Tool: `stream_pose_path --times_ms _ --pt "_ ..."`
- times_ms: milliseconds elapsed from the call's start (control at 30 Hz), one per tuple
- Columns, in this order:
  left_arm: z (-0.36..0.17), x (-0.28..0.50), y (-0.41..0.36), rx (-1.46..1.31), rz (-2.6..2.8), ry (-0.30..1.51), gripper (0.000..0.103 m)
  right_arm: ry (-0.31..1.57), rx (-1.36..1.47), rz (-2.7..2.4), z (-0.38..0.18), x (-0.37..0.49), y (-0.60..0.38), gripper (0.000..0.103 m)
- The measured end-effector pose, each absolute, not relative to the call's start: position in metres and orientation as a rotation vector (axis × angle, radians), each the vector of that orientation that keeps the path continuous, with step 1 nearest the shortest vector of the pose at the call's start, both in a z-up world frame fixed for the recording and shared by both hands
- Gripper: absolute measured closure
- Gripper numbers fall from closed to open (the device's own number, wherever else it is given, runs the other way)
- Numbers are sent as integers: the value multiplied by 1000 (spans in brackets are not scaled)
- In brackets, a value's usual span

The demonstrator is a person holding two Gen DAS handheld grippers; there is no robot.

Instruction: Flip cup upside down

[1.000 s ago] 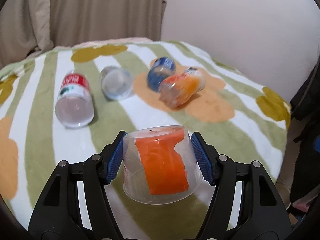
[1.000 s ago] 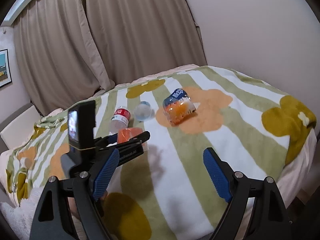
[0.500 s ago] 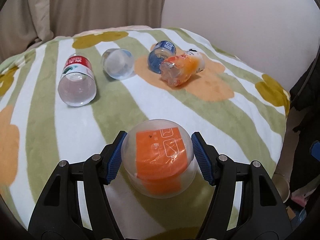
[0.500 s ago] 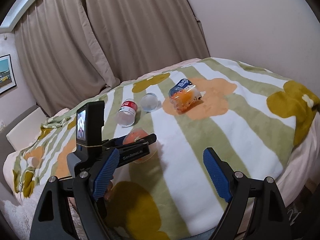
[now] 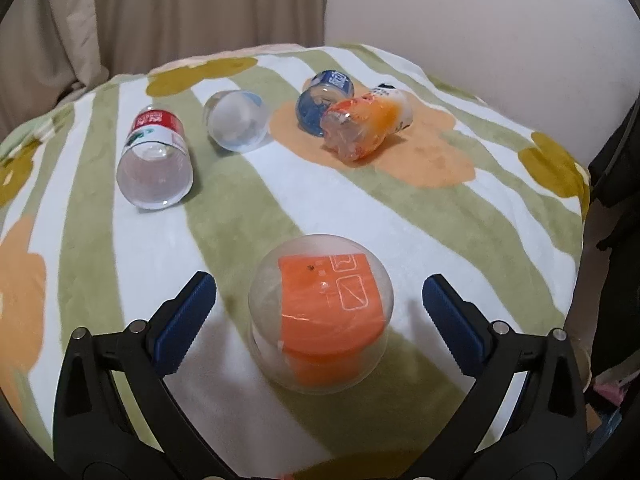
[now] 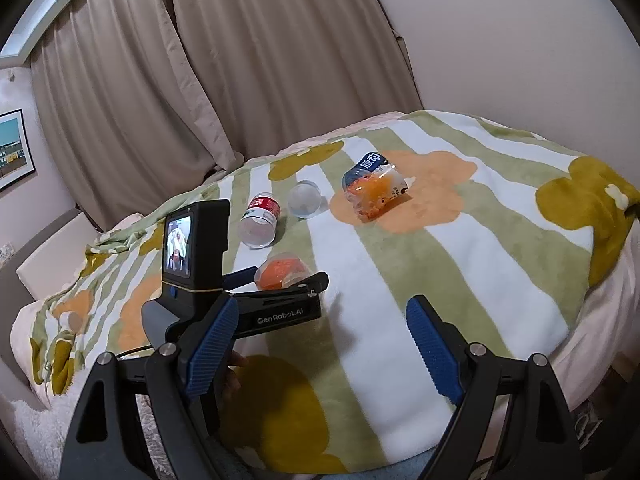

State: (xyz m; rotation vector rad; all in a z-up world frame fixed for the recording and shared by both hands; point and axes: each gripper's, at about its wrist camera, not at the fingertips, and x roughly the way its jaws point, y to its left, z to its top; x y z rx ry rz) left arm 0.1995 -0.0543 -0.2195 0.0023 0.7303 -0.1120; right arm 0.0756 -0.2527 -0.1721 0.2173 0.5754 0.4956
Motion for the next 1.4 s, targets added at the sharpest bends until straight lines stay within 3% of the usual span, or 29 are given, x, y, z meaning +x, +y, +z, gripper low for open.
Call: stream_pose_path --times_ms 333,567,600,633,867,1133,1400 --pt "-190 180 -46 -31 -130 713 0 582 222 495 -168 75 -253 19" --pt "-99 123 -20 -43 -98 546 0 507 164 422 -133 69 -258 19" --pt "-87 116 -17 -44 -91 522 0 482 137 398 -123 67 -258 14" --pt "-74 110 -13 -46 -83 499 0 460 110 373 -115 65 -258 0" --pt "-7 55 2 -8 -41 309 0 315 66 260 -65 51 -262 0" --pt "-4 15 8 -49 -30 235 0 200 -85 53 -41 19 -253 0" --pt "-5 -2 4 -32 -13 189 0 209 -15 53 -42 9 -262 0"
